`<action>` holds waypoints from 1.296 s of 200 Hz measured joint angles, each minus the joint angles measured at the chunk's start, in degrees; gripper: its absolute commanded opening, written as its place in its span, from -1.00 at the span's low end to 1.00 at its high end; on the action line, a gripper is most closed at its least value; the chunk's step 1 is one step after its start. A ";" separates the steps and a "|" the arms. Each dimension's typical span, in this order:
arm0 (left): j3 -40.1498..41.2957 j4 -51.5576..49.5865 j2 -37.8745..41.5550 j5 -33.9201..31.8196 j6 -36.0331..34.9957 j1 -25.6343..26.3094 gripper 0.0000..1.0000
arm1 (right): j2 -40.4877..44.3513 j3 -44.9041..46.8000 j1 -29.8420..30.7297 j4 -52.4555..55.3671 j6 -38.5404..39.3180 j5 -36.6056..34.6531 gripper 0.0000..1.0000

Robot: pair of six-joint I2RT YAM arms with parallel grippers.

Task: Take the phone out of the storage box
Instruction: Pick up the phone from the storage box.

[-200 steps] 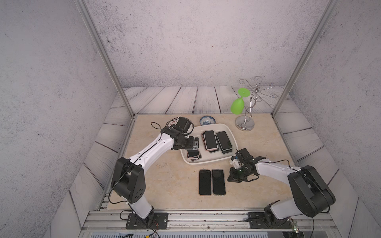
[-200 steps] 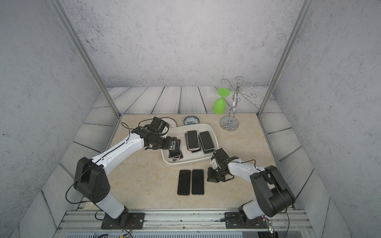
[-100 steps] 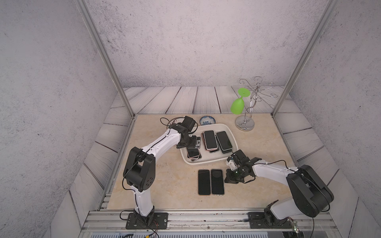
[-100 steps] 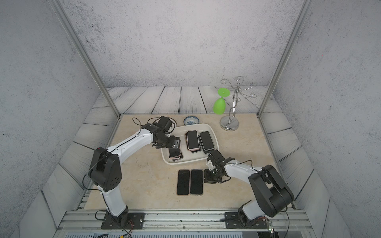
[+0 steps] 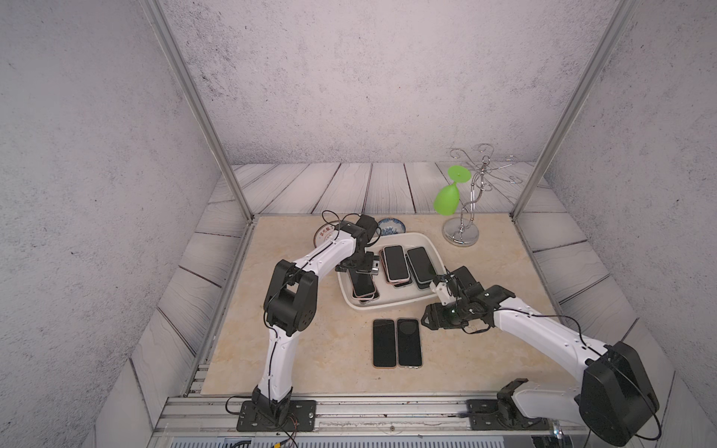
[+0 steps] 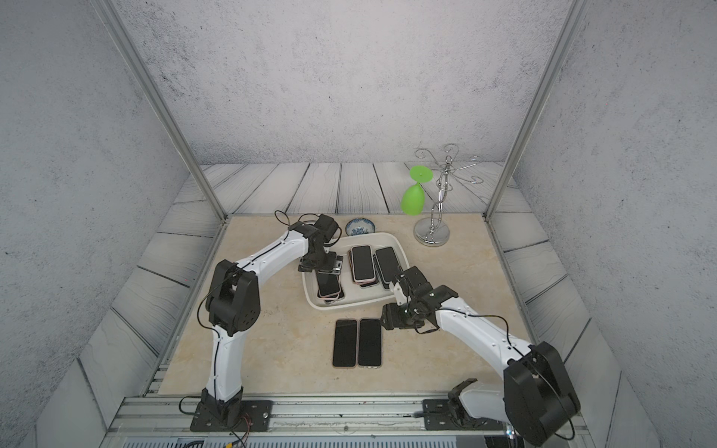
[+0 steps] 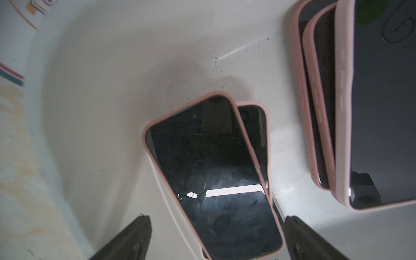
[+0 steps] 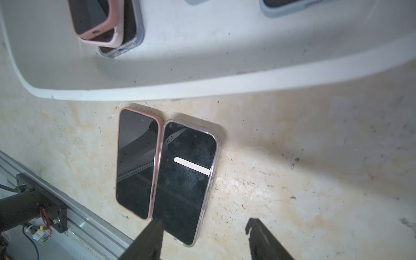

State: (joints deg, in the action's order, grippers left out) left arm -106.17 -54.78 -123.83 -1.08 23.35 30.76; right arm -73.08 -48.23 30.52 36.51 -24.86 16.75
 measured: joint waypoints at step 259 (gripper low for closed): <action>-1.62 0.50 -5.33 4.39 -0.02 -1.46 -0.11 | -3.61 -5.18 0.00 -0.39 5.01 4.17 0.30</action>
State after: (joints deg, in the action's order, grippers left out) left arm -107.79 -54.28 -129.16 3.31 23.33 29.30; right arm -76.69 -53.41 30.52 36.12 -19.86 20.93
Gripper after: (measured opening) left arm 0.834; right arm 0.653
